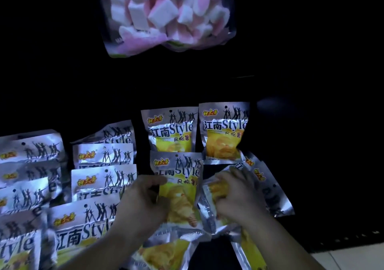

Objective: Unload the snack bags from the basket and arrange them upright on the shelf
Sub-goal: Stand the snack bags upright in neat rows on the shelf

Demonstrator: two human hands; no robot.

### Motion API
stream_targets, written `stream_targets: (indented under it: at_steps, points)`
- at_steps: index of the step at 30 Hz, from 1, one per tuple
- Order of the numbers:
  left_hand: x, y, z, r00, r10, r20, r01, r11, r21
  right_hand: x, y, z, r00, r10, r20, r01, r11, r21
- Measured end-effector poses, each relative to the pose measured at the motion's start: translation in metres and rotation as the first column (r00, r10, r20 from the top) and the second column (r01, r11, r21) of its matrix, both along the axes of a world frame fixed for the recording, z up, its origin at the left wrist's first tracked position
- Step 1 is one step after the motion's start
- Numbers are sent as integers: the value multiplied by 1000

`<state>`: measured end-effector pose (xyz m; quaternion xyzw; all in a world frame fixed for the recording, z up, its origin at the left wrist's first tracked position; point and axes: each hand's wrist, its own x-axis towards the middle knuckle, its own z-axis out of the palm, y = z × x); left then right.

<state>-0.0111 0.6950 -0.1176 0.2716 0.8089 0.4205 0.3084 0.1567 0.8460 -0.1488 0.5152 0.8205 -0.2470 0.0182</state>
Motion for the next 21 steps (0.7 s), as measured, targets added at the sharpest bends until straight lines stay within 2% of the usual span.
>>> stream_targets:
  at_steps: [3,6,13,16,18,21]
  points:
    - [1,0,-13,1000,-21,13,21,1000,-22,-11,8,1,1000,12,-2,-13,991,-135]
    - [-1,2,-16,987,-73,141,79,996,-40,-9,12,-3,993,107,49,-100,985,-139]
    - [3,0,-14,968,98,231,-123,988,98,9,13,-3,981,191,-38,-195,964,-182]
    - [2,-1,-14,962,114,246,-146,983,113,15,12,-2,972,232,-35,-234,952,-198]
    - [3,-1,-15,964,88,252,-120,986,115,16,11,-3,977,199,-75,-208,967,-150]
    - [2,-2,-16,960,92,266,-125,986,111,12,8,-8,972,106,-209,-96,994,60]
